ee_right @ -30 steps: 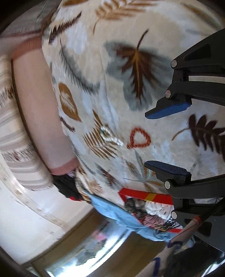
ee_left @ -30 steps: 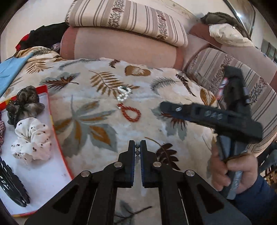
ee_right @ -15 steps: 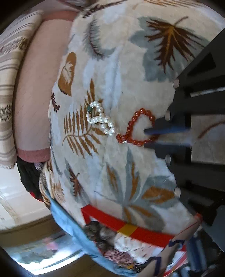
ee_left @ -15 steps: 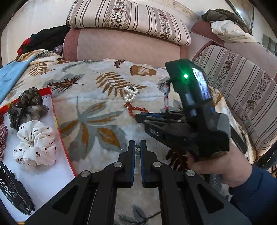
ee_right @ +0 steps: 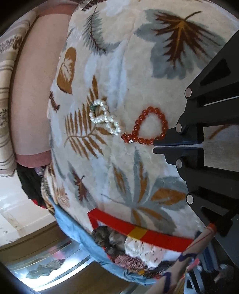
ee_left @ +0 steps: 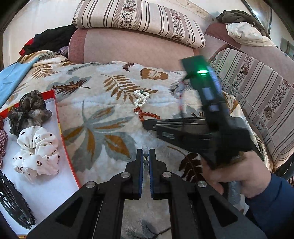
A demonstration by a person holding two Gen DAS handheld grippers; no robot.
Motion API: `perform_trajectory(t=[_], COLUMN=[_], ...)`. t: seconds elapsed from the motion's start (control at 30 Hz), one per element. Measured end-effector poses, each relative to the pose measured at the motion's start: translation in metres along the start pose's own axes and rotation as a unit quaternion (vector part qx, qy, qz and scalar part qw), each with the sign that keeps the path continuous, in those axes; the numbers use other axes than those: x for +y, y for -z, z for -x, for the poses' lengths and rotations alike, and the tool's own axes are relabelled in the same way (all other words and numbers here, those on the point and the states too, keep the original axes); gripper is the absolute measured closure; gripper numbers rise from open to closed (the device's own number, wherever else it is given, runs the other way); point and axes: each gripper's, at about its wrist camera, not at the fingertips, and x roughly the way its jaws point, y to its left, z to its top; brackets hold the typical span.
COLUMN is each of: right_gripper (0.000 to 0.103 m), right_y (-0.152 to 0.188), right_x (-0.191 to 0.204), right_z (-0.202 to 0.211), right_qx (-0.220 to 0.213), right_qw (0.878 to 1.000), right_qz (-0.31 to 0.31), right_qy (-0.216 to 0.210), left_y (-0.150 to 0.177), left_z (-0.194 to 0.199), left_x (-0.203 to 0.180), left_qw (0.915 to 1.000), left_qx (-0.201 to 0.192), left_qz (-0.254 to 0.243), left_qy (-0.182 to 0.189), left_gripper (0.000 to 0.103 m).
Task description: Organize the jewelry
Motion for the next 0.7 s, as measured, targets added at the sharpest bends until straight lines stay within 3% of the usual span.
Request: perform_trajectory(t=[0.2,0.33,0.5,0.57,0.63,0.7], right_gripper=[0.102,0.103,0.102,0.102,0.102,0.102], right_y=[-0.015,-0.007,0.009,0.014,0.014,0.01], right_x=[0.005,-0.012,-0.028,-0.026,-0.02,-0.015], right_z=[-0.019,-0.005,0.055,0.082,0.092,0.085], right_qx=[0.015,0.015,-0.041,-0.068,-0.083,-0.07], right_qw=[0.999,0.998,0.988,0.987,0.991,0.994], right_qz=[0.029,-0.04,-0.097,-0.093,-0.072,-0.058], right_qy=[0.015,-0.053,-0.117,-0.114,-0.077,-0.062], left_y=[0.0,-0.001,0.0,0.0,0.0,0.001], left_z=[-0.001,0.0,0.006,0.008,0.008,0.009], left_x=[0.002,0.002,-0.004,-0.004,-0.004,-0.004], left_qw=[1.0,1.0,0.9996,0.9994,0.9994,0.9994], left_qx=[0.001,-0.002,-0.02,-0.024,-0.026,-0.025], left_qz=[0.001,0.001,-0.017,-0.018,-0.015,-0.015], left_qy=[-0.001,-0.001,-0.013,-0.015,-0.016,-0.018], left_gripper=[0.098,0.098,0.098,0.098,0.098,0.098])
